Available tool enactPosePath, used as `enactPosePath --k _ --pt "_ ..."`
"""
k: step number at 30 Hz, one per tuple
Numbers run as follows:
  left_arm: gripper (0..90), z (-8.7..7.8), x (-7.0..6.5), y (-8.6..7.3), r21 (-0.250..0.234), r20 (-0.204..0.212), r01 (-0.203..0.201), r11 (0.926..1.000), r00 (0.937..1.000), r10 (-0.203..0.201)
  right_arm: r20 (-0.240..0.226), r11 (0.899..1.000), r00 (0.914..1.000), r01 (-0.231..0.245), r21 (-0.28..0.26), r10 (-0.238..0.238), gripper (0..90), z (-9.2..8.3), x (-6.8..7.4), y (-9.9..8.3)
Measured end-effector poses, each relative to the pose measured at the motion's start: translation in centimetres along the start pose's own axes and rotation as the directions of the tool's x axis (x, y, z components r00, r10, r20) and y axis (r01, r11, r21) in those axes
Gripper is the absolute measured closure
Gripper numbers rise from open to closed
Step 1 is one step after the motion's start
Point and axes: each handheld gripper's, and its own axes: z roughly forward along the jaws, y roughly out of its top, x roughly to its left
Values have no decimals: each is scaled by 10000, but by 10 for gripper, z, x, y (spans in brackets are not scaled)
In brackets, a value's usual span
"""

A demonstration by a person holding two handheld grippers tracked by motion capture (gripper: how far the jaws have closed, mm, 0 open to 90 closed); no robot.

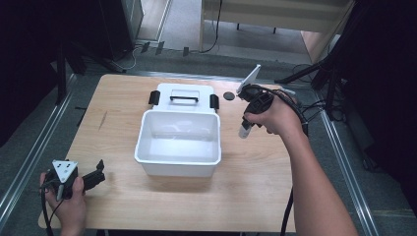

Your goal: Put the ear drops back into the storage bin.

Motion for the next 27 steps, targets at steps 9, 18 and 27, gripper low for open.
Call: enactPosePath --k 9,18,27 --pt "0 0 0 0 12 8 -10 10000 10000 10 218 9997 9997 79 -231 -74 720 -19 6 18" --pt "0 0 0 0 26 31 -107 9999 9999 107 291 9981 9986 450 -421 -438 720 -33 21 32" --pt "0 0 0 0 38 48 -110 9999 9999 110 261 9936 9959 886 -703 -870 720 -45 43 52"
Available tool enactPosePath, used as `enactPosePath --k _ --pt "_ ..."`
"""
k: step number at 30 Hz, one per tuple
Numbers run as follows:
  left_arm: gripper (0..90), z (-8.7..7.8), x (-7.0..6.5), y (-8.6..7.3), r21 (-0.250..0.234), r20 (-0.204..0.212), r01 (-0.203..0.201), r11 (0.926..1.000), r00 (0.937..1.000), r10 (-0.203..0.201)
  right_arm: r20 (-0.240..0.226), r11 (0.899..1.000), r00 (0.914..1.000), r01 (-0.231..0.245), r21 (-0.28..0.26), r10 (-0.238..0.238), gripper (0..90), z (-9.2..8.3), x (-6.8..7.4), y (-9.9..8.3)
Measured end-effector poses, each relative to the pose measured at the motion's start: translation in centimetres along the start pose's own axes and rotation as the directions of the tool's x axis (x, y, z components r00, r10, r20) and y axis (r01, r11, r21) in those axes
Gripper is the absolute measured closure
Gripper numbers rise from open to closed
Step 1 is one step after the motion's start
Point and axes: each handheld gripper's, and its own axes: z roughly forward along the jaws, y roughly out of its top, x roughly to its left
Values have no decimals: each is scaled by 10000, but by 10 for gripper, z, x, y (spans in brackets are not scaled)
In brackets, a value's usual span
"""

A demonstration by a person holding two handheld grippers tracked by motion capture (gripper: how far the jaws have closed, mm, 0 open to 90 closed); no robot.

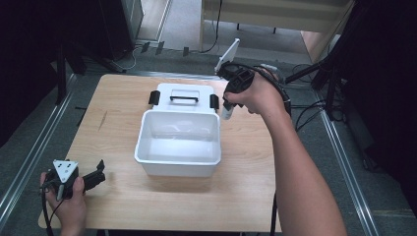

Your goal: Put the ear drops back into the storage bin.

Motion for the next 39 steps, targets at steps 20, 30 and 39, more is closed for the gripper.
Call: enactPosePath --k 20,30,39 --pt "0 0 0 0 -39 75 5 10000 10000 -5 -113 9989 9989 447 153 -445 720 36 28 27" --pt "0 0 0 0 -25 55 -40 10000 10000 41 -140 9969 9975 695 376 -691 720 60 34 26" --pt "0 0 -1 0 -49 53 -51 10000 10000 51 -188 9951 9958 898 413 -891 720 80 31 22"
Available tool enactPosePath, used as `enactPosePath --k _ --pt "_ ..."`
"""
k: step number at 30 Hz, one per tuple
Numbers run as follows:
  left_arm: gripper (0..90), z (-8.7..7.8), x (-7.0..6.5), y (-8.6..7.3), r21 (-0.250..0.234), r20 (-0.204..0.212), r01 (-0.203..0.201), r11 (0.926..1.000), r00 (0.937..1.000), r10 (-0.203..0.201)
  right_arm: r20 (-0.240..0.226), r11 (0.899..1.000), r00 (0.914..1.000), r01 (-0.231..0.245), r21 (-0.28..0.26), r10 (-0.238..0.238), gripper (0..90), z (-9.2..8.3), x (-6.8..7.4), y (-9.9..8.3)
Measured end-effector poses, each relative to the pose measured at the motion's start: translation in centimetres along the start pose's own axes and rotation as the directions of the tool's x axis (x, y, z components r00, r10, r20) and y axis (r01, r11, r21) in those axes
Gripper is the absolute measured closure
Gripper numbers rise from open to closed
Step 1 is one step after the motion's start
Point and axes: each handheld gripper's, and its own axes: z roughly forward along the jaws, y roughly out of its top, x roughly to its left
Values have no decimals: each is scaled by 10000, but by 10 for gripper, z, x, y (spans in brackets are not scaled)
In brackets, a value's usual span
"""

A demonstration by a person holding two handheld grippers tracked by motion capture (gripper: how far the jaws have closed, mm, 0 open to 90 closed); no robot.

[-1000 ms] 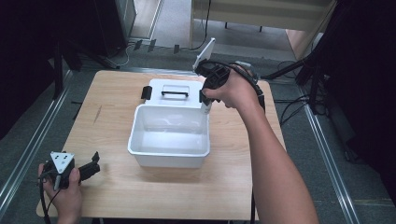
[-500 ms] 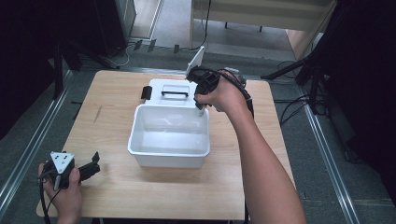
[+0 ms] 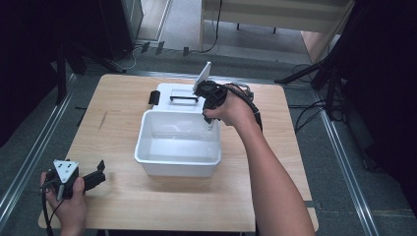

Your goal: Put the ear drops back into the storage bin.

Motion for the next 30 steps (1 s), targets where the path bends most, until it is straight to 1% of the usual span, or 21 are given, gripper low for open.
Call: enactPosePath --k 2,5,7,14,15,20,21,22,23,25,30 --pt "0 0 0 0 7 2 -5 10000 10000 5 76 10000 10000 -17 28 17 720 4 0 -1" --pt "0 0 0 0 -17 -5 -5 10000 10000 5 249 9999 9996 128 91 -130 720 8 2 -2" --pt "0 0 0 0 -36 -17 -21 10000 10000 21 240 9998 9995 184 58 -186 719 11 3 -2" --pt "0 0 0 0 -40 -27 -38 10000 10000 38 446 9990 9980 445 83 -449 719 19 5 -2" --pt "0 0 -1 0 -47 -24 -3 10000 10000 3 488 9986 9975 513 102 -517 720 23 6 -2" --pt "0 0 -1 0 -43 -32 -9 10000 10000 9 600 9981 9964 597 148 -605 719 31 6 -2" --pt "0 0 -1 0 -32 -29 -25 10000 10000 25 682 9975 9952 695 129 -702 719 35 7 -2" --pt "0 0 -1 0 -32 -29 -25 10000 10000 25 682 9975 9952 695 129 -702 719 35 7 -2" --pt "0 0 -1 0 -36 -33 -28 10000 10000 28 779 9959 9929 890 163 -900 719 39 9 -2" --pt "0 0 -1 0 -28 -28 -51 10000 10000 51 865 9957 9921 895 246 -913 718 42 11 -2" --pt "0 0 -1 0 -26 -38 -72 10000 10000 72 917 9955 9915 907 256 -927 718 49 12 -2"
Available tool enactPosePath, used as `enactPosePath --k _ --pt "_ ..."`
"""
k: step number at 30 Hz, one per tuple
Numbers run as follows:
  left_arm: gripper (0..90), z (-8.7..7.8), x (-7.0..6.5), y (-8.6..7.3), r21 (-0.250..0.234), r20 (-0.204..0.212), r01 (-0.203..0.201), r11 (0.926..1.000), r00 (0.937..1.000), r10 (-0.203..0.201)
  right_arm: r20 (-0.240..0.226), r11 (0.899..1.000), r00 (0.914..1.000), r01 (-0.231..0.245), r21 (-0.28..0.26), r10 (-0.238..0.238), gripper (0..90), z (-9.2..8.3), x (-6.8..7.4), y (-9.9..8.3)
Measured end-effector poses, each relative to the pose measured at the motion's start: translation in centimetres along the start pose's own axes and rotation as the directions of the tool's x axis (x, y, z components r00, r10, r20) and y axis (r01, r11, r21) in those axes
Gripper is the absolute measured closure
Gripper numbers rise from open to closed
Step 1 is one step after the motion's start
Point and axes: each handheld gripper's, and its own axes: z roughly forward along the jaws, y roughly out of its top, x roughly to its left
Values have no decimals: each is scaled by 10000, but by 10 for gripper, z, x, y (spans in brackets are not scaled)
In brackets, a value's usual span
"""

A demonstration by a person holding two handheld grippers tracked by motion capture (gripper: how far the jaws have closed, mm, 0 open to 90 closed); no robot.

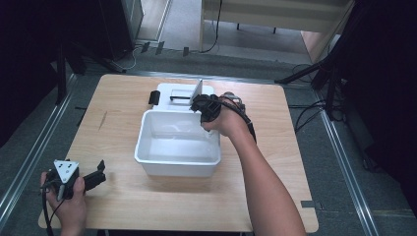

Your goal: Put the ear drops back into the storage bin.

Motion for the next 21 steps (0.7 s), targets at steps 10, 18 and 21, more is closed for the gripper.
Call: enactPosePath --k 10,18,21 --pt "0 0 0 0 -5 6 0 10000 10000 0 372 9969 9963 763 207 -771 715 9 7 0" --pt "0 0 0 0 4 15 -10 10000 10000 10 889 9890 9852 1443 330 -1467 716 11 12 -2" --pt "0 0 0 0 -6 15 -9 10000 10000 9 897 9896 9858 1395 363 -1422 723 11 12 -1"
